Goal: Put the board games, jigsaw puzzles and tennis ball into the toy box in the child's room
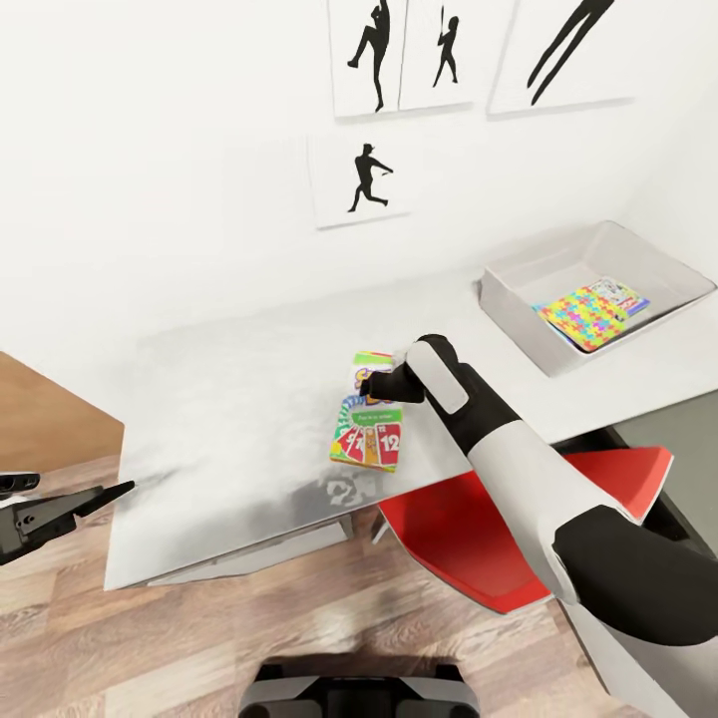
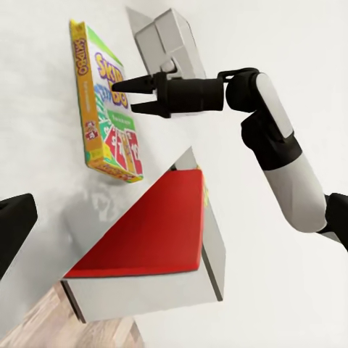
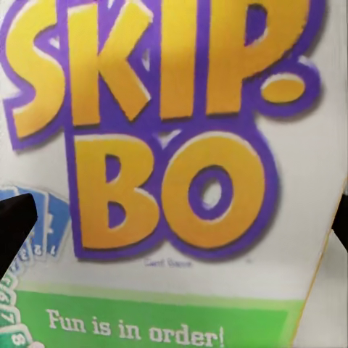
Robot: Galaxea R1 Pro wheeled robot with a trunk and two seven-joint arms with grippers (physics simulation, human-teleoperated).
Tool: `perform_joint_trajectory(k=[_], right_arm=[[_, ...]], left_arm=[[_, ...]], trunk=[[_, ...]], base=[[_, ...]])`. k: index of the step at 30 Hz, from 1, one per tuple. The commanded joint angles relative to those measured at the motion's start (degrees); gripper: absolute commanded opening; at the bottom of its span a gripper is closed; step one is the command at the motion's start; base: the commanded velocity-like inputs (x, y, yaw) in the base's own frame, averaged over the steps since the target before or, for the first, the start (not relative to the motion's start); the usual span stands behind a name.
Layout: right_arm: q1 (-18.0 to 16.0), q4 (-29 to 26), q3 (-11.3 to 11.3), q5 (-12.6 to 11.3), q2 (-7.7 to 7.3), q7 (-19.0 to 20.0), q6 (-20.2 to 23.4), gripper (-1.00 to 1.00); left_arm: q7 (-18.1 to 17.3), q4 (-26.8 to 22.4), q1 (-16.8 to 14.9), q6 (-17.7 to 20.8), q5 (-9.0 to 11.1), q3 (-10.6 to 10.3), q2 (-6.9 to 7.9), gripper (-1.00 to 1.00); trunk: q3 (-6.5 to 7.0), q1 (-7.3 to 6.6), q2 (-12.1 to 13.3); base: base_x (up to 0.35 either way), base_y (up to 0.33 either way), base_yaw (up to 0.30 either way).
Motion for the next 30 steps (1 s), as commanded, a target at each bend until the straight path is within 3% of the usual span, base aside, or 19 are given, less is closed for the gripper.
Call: perform_joint_trajectory(k=[1,17,30], right_arm=[[-0.1,-0.1,0.1,-0.6,0.05,-0.6,0.0,1.00],[-0.1,-0.3,0.1,-0.6,2.08,-0.4,0.0,1.00],[-0.1,-1.2,0.2,-0.6,2.08,-0.4,0.0,1.00]], left_arm=[[-0.2,0.0,0.0,0.6,0.0,0.0,0.02,1.00],[-0.2,0.0,0.0,0.6,-0.1,0.0,0.10,1.00],[-0.2,0.0,0.0,0.6,-0.1,0.1,0.15,1.00]], trunk=[[-0.13,0.03,-0.1],[-0.95,0.03,-0.1],[-1.60,0.03,-0.1]], base=[[0.000,0.047,0.000],[0.000,0.071,0.006],[0.000,0.055,0.203]])
